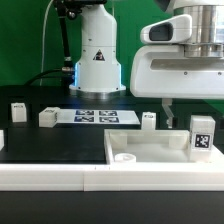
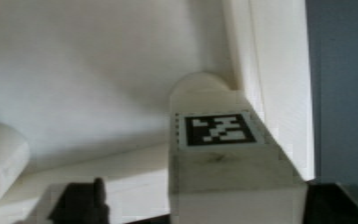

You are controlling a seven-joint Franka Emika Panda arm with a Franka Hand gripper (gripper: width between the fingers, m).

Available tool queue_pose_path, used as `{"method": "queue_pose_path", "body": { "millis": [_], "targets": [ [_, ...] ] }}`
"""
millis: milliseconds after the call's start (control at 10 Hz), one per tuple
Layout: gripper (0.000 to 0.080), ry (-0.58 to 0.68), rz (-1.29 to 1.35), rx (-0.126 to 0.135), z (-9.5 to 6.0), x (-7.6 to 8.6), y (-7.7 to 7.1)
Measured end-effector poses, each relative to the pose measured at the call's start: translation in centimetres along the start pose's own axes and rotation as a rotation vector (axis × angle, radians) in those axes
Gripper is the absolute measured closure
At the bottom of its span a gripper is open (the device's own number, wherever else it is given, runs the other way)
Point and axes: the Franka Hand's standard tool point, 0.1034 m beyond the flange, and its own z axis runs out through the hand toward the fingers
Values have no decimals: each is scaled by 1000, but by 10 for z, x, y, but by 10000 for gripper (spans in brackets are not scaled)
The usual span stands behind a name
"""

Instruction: Assemble one leg

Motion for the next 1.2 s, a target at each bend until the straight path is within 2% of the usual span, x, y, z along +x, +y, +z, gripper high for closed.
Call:
{"method": "queue_pose_path", "body": {
  "millis": [100,200,600,900,1200],
  "targets": [
    [370,0,0,0,0,0,0],
    [510,0,11,0,0,0,0],
    [509,3,170,4,0,1,3],
    [509,21,511,18,1,-1,0],
    [509,19,819,18,0,-4,-4]
  ]
}}
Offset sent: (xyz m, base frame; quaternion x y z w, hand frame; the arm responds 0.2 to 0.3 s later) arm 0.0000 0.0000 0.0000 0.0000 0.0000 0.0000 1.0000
